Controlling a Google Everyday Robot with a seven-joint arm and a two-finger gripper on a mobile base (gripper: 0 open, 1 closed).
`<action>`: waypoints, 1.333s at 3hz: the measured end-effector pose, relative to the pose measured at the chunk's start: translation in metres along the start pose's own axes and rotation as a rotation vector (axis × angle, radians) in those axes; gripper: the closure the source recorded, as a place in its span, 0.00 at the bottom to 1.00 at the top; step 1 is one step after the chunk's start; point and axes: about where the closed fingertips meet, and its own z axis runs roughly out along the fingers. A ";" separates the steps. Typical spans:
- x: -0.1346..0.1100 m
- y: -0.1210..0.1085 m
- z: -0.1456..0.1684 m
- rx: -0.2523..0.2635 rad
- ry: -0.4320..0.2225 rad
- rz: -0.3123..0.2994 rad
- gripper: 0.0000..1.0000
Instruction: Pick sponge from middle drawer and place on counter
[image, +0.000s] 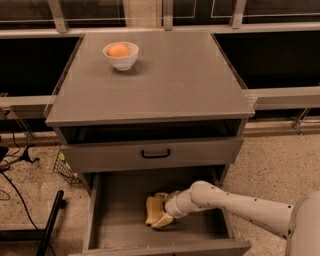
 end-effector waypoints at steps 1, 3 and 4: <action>0.000 0.000 0.000 0.000 0.000 0.000 0.71; 0.000 0.000 0.000 0.000 0.000 0.000 1.00; -0.015 0.003 -0.019 0.021 -0.001 0.024 1.00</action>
Offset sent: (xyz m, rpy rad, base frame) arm 0.0000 0.0000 0.0000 0.0000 0.0000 0.0000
